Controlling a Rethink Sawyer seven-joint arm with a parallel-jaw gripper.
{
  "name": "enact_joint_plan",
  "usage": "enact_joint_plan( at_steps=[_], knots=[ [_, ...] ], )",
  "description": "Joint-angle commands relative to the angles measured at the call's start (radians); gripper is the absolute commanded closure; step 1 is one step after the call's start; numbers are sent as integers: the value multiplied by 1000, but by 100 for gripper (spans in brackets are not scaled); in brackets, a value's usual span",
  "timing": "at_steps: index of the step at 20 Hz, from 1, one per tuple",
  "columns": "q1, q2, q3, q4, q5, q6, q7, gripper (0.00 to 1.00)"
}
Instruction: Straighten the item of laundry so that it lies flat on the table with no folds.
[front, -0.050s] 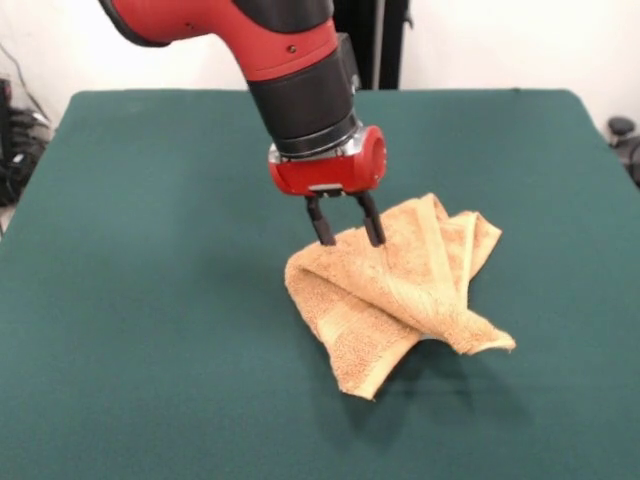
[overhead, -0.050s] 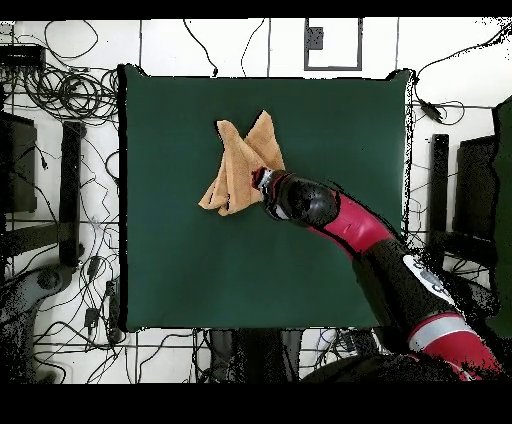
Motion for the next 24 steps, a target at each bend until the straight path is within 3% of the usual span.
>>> enact_joint_plan(
  at_steps=[1, 9, 14, 18, 23, 24],
  knots=[
    [17, 84, 116, 70, -30, -104, 109, 0],
    [13, 84, 125, 80, -25, -131, 126, 0],
    [22, 71, 120, 129, -11, -250, 216, 0],
    [29, 71, 106, 127, -8, -260, 209, 0],
    [98, 23, -18, 91, 7, -203, 184, 0],
    [153, -9, -101, 80, 11, -194, 193, 0]
  ],
)
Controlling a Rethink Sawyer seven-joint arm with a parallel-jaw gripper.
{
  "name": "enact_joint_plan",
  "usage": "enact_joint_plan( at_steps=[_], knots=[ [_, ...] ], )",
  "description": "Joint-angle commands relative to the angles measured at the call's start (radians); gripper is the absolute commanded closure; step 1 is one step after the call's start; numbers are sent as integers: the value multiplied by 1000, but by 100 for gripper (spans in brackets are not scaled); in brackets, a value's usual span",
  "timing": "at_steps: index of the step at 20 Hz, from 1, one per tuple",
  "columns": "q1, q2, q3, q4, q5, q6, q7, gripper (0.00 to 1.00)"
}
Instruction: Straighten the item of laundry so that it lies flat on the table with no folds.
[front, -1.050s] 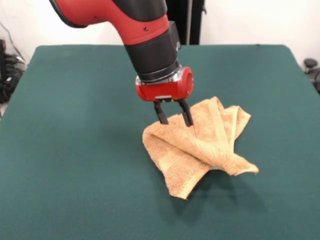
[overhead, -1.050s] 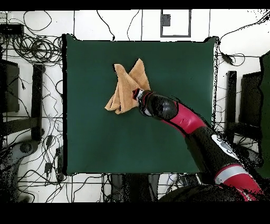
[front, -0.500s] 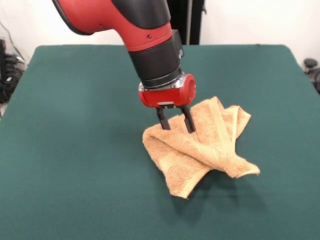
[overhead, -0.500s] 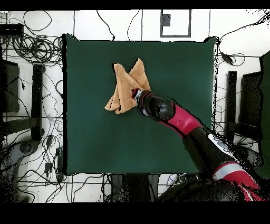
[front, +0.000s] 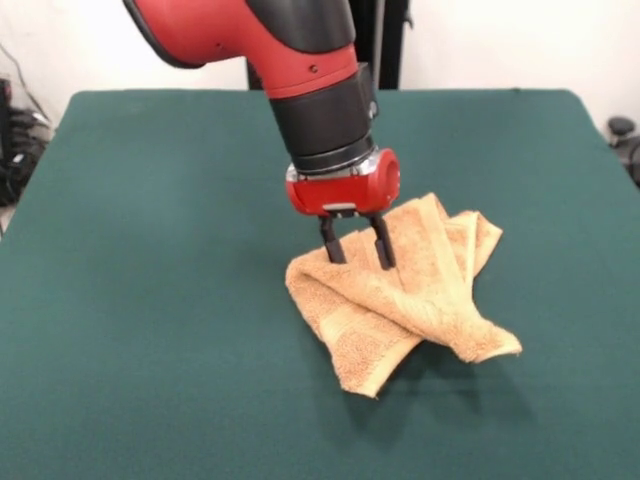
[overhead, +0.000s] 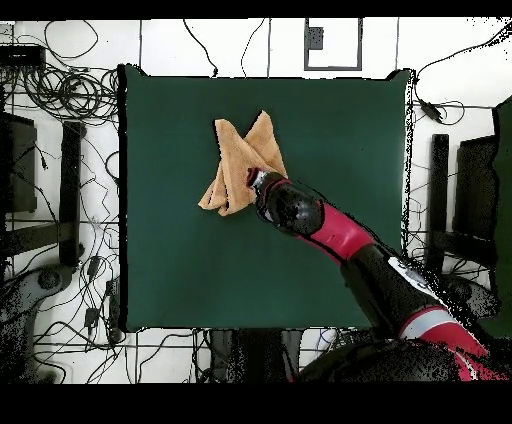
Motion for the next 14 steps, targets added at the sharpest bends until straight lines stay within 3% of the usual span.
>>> enact_joint_plan(
  at_steps=[1, 5, 8, 10, 14],
  knots=[
    [174, -69, -156, 23, 9, 17, 193, 0],
    [360, -121, -468, -52, -12, 55, 178, 0],
    [518, -91, -706, -161, -28, 121, 159, 0],
    [556, -56, -771, -200, -34, 115, 141, 0],
    [543, -17, -779, -216, -43, 43, 109, 0]
  ],
)
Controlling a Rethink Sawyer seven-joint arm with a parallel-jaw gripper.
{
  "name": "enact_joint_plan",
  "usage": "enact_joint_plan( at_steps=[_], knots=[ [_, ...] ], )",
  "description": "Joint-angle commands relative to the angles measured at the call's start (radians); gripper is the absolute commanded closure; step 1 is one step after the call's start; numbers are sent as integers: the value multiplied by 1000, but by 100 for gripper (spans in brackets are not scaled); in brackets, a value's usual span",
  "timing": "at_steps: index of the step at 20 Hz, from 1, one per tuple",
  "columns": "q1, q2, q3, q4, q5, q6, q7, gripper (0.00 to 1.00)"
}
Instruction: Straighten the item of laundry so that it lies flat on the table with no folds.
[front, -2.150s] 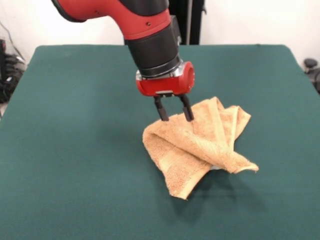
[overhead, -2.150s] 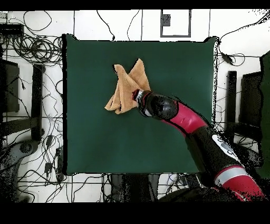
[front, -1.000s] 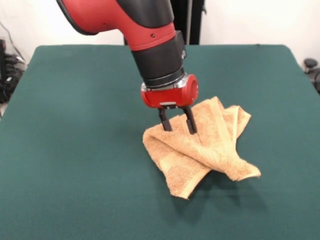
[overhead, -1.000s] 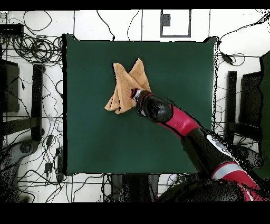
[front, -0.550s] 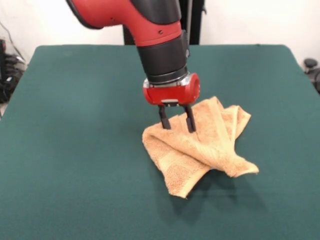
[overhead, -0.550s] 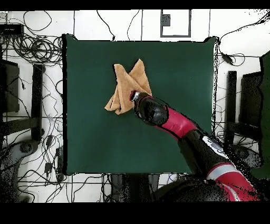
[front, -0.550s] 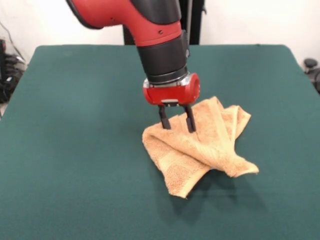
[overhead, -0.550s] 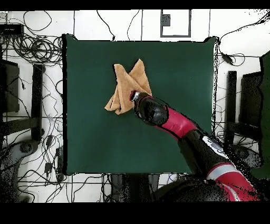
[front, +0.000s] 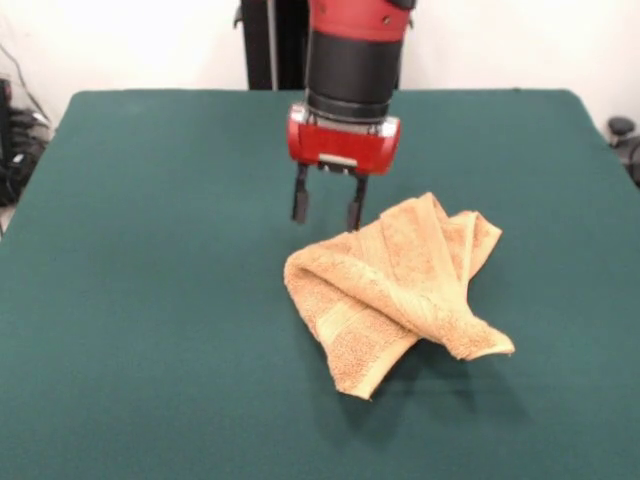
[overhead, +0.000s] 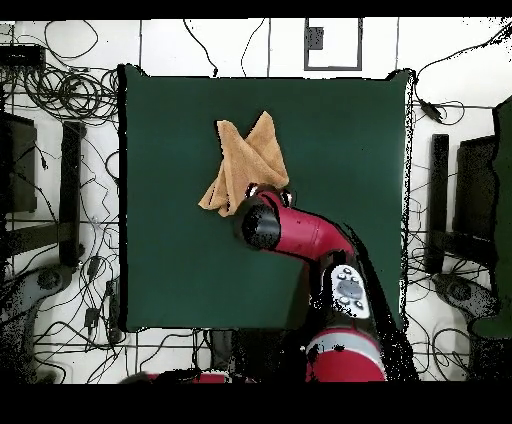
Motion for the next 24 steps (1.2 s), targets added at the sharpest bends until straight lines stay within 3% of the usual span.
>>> enact_joint_plan(
  at_steps=[1, 4, 7, 11, 18, 24],
  knots=[
    [66, 75, -243, -132, -42, 38, 104, 0],
    [45, 77, -212, -135, -47, 37, 94, 0],
    [-75, 51, -36, -103, -53, 19, 74, 0],
    [-134, 50, 67, -103, -34, 52, 84, 0],
    [-329, 15, 369, 42, -40, -158, 213, 0],
    [-270, -9, 329, 83, 43, -163, 302, 0]
  ],
)
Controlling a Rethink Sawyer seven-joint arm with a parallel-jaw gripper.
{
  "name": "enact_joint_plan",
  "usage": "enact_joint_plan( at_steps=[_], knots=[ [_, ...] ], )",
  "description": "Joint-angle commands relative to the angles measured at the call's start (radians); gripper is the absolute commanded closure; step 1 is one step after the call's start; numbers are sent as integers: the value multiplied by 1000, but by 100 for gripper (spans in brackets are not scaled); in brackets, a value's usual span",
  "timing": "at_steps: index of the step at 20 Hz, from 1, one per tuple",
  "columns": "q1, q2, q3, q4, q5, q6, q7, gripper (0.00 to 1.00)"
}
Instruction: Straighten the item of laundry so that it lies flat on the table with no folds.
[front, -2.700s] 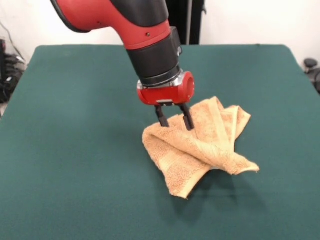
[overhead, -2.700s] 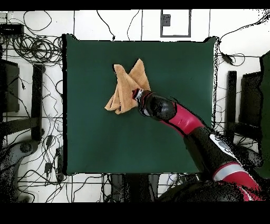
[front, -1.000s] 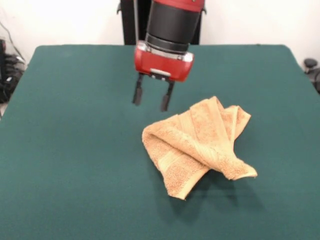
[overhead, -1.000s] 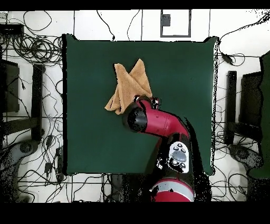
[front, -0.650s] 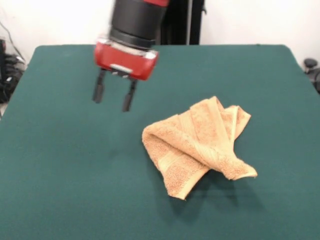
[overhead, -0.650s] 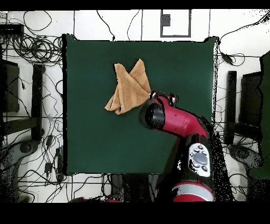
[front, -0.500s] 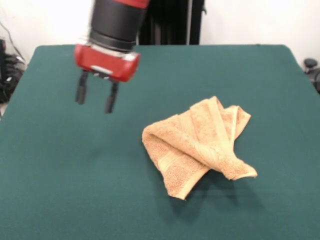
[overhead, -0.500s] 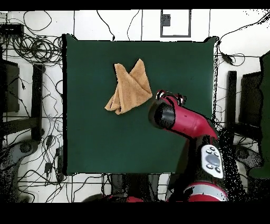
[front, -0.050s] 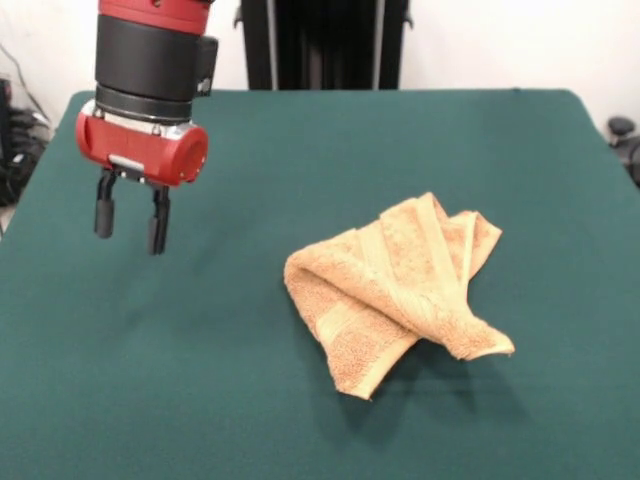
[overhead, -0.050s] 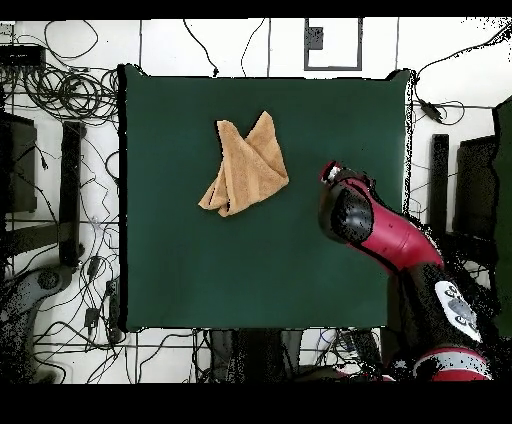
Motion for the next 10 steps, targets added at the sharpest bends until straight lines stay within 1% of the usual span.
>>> enact_joint_plan(
  at_steps=[1, 5, 10],
  knots=[
    [78, 1, 186, 142, 73, -50, 308, 0],
    [91, -1, 188, 173, 119, -80, 346, 0],
    [75, -8, 234, 231, 189, -96, 406, 0]
  ],
)
